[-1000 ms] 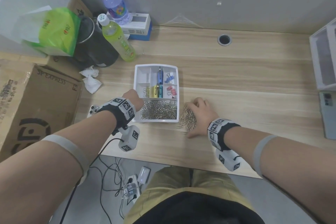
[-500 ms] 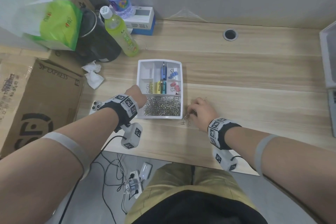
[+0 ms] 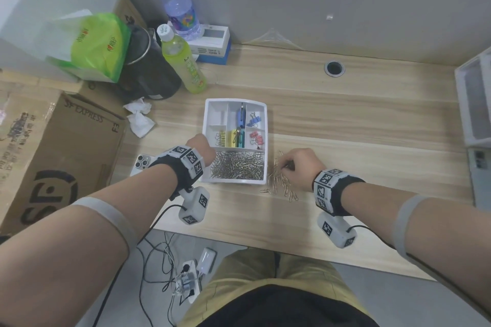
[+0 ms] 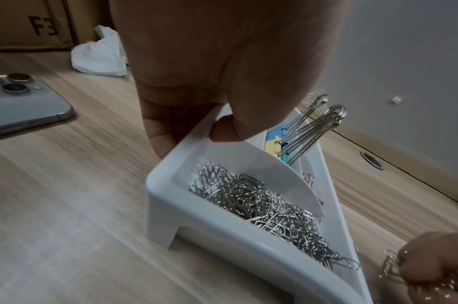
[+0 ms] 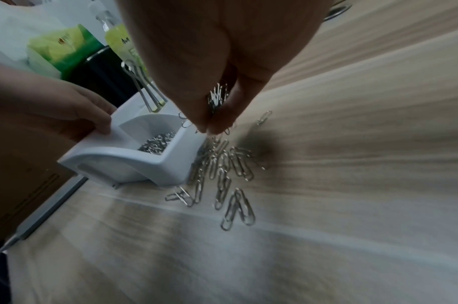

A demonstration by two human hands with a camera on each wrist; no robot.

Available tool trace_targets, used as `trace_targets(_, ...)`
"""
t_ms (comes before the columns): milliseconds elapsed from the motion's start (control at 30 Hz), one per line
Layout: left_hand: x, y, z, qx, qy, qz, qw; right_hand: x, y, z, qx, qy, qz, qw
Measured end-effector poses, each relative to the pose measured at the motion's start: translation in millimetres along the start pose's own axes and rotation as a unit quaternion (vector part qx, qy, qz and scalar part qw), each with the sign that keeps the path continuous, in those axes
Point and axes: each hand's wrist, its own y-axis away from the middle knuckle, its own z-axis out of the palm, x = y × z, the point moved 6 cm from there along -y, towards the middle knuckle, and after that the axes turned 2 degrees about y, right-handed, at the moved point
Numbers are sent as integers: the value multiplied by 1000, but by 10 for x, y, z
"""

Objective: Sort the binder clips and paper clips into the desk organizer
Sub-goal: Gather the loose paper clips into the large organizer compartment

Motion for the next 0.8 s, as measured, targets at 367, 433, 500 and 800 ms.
trace_targets(367, -30, -43, -6, -8, 2, 15, 1000, -823, -220, 327, -61, -30, -59, 996)
trace_targets(433, -39, -59, 2, -11, -1, 18, 1000, -835, -214, 372, -79, -19, -66, 994)
trace_targets(500, -47, -76, 8, -11, -3, 19, 1000, -776, -195, 325, -70, -17, -66, 995)
trace_targets(800, -76, -110, -8, 5, -22, 14, 1000, 179, -124, -126, -58, 143, 64, 986)
